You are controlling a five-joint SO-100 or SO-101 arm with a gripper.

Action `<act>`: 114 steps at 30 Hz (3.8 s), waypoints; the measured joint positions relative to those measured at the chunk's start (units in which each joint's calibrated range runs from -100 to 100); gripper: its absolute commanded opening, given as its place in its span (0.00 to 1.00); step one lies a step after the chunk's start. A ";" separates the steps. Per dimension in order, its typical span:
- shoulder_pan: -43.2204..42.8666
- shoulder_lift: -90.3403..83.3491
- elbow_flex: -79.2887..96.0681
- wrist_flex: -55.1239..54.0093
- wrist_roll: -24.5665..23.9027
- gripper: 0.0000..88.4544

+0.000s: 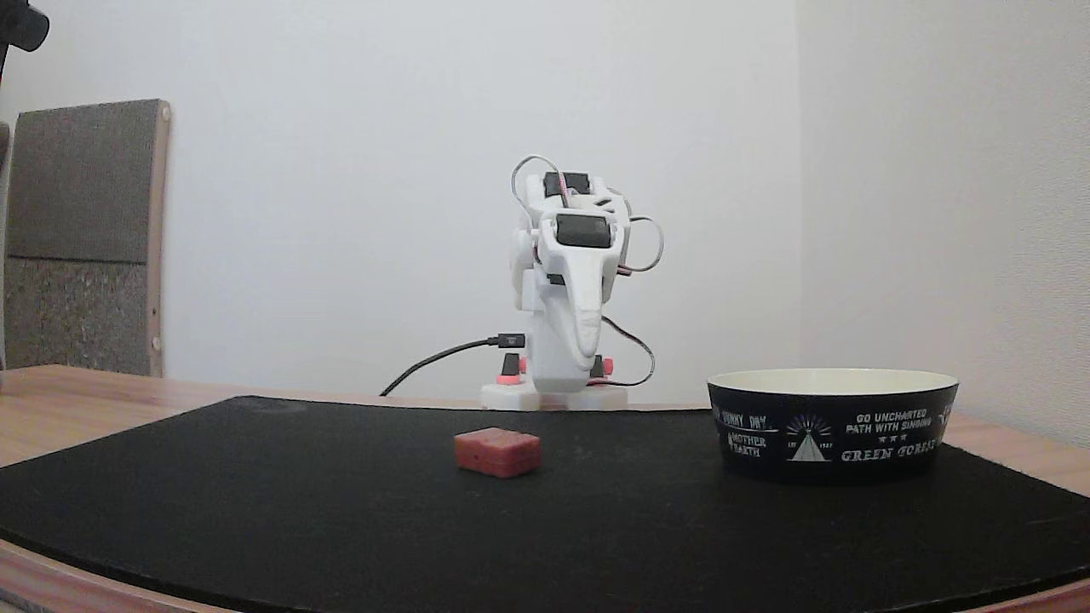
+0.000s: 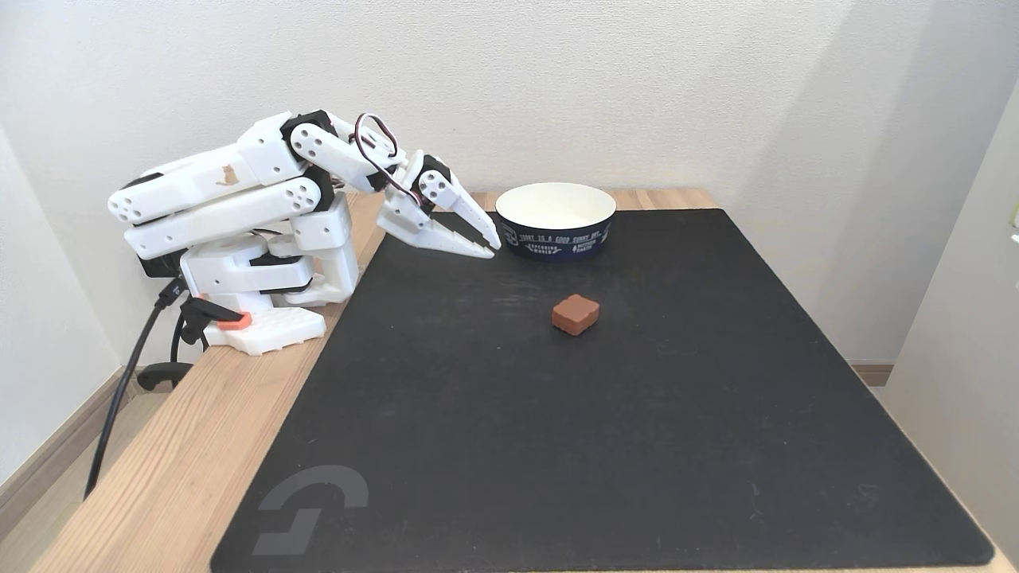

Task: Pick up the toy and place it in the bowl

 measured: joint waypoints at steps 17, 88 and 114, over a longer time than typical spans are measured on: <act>0.00 0.00 0.00 0.00 0.00 0.05; 12.23 105.99 -85.78 6.75 -23.58 0.42; 10.07 112.91 -86.16 8.95 -25.38 0.41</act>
